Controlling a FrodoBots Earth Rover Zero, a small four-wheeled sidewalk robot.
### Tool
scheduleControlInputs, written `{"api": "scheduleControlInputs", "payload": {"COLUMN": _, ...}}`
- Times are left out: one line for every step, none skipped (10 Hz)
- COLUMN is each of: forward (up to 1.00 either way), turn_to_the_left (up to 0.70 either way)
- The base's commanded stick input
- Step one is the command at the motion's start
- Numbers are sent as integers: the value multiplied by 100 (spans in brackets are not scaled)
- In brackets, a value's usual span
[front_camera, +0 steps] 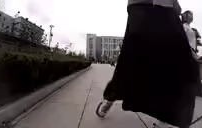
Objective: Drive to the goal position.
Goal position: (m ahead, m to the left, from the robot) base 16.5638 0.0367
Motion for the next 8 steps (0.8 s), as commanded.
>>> {"api": "scheduleControlInputs", "payload": {"forward": 0, "turn_to_the_left": 0}}
{"api": "scheduleControlInputs", "payload": {"forward": 0, "turn_to_the_left": 0}}
{"api": "scheduleControlInputs", "payload": {"forward": 0, "turn_to_the_left": 0}}
{"api": "scheduleControlInputs", "payload": {"forward": 2, "turn_to_the_left": 0}}
{"api": "scheduleControlInputs", "payload": {"forward": 9, "turn_to_the_left": 0}}
{"api": "scheduleControlInputs", "payload": {"forward": 70, "turn_to_the_left": 0}}
{"api": "scheduleControlInputs", "payload": {"forward": 70, "turn_to_the_left": 0}}
{"api": "scheduleControlInputs", "payload": {"forward": 70, "turn_to_the_left": 0}}
